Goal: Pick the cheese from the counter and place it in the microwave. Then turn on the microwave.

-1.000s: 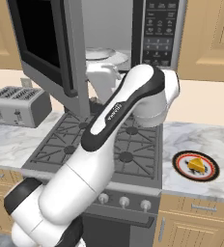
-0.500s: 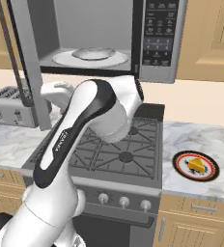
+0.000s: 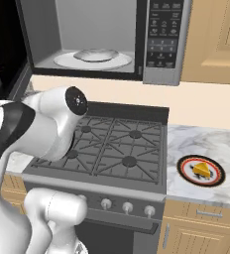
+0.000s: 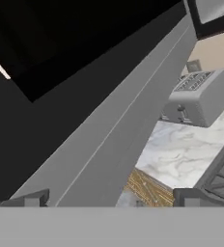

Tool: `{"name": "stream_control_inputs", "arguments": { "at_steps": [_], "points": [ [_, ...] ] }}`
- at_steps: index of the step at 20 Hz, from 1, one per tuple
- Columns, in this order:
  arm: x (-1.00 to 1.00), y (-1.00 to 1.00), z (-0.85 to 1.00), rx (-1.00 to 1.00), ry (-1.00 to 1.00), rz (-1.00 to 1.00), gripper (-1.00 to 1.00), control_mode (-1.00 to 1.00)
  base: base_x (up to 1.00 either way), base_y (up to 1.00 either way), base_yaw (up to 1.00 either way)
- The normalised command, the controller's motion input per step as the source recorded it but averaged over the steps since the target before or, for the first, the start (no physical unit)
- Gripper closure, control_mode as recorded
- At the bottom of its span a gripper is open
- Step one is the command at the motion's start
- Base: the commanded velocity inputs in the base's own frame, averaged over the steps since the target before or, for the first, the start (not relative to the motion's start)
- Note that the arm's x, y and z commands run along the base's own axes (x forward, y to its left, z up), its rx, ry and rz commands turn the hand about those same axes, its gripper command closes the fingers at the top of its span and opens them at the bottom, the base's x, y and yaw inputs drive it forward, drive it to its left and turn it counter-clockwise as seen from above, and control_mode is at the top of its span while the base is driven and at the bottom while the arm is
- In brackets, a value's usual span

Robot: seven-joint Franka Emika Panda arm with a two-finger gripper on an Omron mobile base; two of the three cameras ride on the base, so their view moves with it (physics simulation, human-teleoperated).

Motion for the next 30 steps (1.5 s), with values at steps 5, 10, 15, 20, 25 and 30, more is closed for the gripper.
{"name": "stream_control_inputs", "arguments": {
  "at_steps": [5,10,15,20,25,30],
  "points": [
    [0.0,0.52,-0.01,-0.1,-0.15,-0.09,-1.0,-1.0,0.0,0.0,0.0],
    [0.0,0.34,-0.09,-0.09,-0.14,-0.1,-1.0,-1.0,0.0,0.0,0.0],
    [0.0,0.32,-0.12,-0.08,-0.11,-0.11,-1.0,-1.0,0.0,0.0,0.0],
    [0.0,0.32,-0.17,-0.09,-0.09,-0.12,-1.0,-1.0,0.0,0.0,0.0],
    [0.01,-0.02,-0.2,-0.1,-0.13,-0.14,-1.0,-1.0,0.0,0.0,0.0],
    [0.0,-0.4,-0.14,-0.07,-0.12,-0.16,-1.0,-1.0,0.0,0.0,0.0]
  ]
}}
